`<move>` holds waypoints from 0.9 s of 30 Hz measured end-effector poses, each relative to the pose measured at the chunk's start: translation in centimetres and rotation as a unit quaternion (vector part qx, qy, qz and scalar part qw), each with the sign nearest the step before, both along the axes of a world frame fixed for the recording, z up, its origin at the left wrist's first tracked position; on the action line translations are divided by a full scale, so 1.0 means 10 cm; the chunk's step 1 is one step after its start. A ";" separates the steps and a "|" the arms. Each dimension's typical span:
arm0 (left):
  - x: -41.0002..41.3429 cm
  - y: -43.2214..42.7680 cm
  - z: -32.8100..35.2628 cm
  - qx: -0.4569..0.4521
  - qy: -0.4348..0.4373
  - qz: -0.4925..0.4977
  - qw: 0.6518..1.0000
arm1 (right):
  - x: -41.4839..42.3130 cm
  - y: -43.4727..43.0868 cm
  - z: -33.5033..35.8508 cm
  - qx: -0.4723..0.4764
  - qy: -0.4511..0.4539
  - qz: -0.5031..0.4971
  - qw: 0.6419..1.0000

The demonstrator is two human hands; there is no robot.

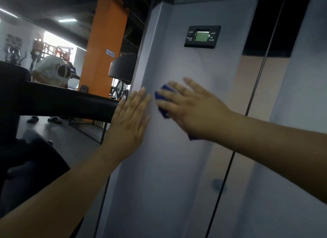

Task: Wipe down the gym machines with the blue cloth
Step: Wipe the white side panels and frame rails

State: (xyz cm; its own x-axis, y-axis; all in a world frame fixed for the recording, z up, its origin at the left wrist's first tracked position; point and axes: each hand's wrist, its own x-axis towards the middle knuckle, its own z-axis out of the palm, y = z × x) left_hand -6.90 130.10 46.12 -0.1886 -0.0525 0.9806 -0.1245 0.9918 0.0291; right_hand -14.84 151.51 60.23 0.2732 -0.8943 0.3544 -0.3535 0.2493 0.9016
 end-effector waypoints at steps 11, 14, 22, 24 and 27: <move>0.03 -0.01 -0.01 0.029 -0.027 0.025 0.999 | 0.03 -0.05 0.14 -0.026 -0.018 -0.010 0.999; 0.01 0.00 -0.02 0.024 -0.023 0.002 0.999 | 0.05 -0.03 -0.05 0.058 0.005 -0.040 0.997; 0.04 0.02 -0.01 0.015 -0.013 -0.030 0.999 | 0.03 0.08 -0.20 -0.008 -0.013 -0.005 1.000; 0.03 0.03 -0.02 0.002 -0.006 -0.028 1.000 | -0.05 0.14 -0.62 0.046 0.014 0.027 0.998; 0.03 0.03 -0.02 -0.008 -0.005 -0.014 1.000 | -0.14 0.18 -0.88 0.116 0.020 0.044 0.992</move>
